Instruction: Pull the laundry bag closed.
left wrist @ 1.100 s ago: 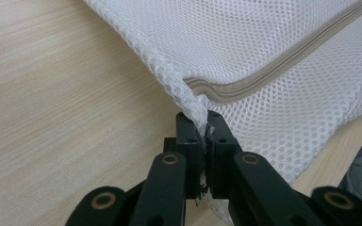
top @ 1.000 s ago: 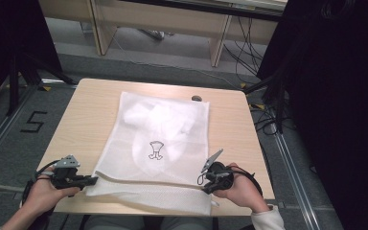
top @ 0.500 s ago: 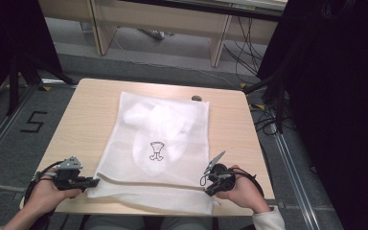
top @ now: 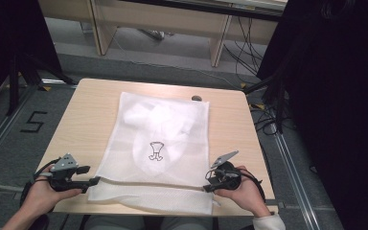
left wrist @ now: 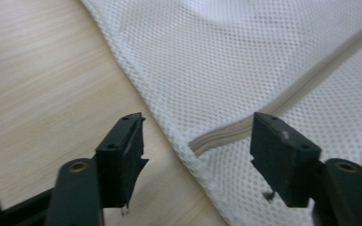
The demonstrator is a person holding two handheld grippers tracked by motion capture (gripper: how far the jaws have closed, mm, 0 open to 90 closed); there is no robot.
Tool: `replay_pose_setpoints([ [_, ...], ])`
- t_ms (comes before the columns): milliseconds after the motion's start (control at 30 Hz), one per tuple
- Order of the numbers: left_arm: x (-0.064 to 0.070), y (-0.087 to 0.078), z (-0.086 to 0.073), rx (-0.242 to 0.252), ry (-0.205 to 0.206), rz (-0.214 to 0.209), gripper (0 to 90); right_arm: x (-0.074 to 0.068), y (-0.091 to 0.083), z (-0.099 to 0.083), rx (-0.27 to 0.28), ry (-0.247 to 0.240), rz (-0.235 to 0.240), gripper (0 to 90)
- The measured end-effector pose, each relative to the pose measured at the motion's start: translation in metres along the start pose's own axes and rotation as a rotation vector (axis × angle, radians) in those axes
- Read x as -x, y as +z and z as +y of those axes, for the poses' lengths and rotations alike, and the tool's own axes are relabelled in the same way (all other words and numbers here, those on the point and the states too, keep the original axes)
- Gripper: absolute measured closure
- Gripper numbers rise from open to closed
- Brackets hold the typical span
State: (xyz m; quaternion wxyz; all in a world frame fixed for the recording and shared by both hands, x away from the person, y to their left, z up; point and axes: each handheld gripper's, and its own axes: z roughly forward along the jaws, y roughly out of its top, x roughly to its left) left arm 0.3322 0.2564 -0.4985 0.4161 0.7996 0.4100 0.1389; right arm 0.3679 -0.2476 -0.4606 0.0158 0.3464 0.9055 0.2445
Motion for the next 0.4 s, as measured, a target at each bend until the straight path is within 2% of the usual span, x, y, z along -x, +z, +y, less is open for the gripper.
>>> replay_pose_setpoints([
  [67, -0.001, -0.001, 0.001, 0.005, 0.003, 0.009, 29.0, 0.006, -0.002, 0.000, 0.051, 0.042, -0.028, 56.1],
  [100, -0.001, -0.001, 0.001, 0.009, 0.000, 0.004, 28.3, 0.009, -0.004, -0.001, 0.085, 0.080, -0.043, 54.2],
  [133, -0.002, -0.001, 0.001, 0.008, 0.014, 0.004, 27.5, 0.010, -0.005, -0.001, 0.099, 0.113, -0.066, 53.1],
  [200, -0.003, -0.002, 0.001, -0.003, 0.028, 0.002, 27.0, 0.014, -0.004, -0.002, 0.164, 0.147, -0.101, 50.8],
  [233, -0.001, 0.000, 0.001, 0.024, 0.011, 0.003, 27.0, 0.016, -0.005, -0.002, 0.169, 0.156, -0.127, 48.7],
  [267, -0.001, 0.000, 0.002, 0.025, 0.011, 0.002, 26.8, 0.018, -0.005, -0.003, 0.174, 0.152, -0.147, 48.6],
  [300, 0.000, 0.000, 0.002, 0.033, 0.000, -0.001, 26.6, 0.018, -0.004, -0.003, 0.201, 0.175, -0.147, 48.5],
  [333, -0.001, 0.000, 0.002, 0.028, 0.010, 0.001, 26.5, 0.018, -0.003, -0.003, 0.218, 0.185, -0.151, 47.8],
  [367, 0.000, 0.000, 0.003, 0.035, 0.004, -0.001, 26.5, 0.019, -0.004, -0.004, 0.214, 0.170, -0.165, 46.8],
  [400, 0.001, 0.001, 0.003, 0.044, -0.002, -0.006, 26.5, 0.019, -0.003, -0.003, 0.227, 0.185, -0.158, 46.3],
])
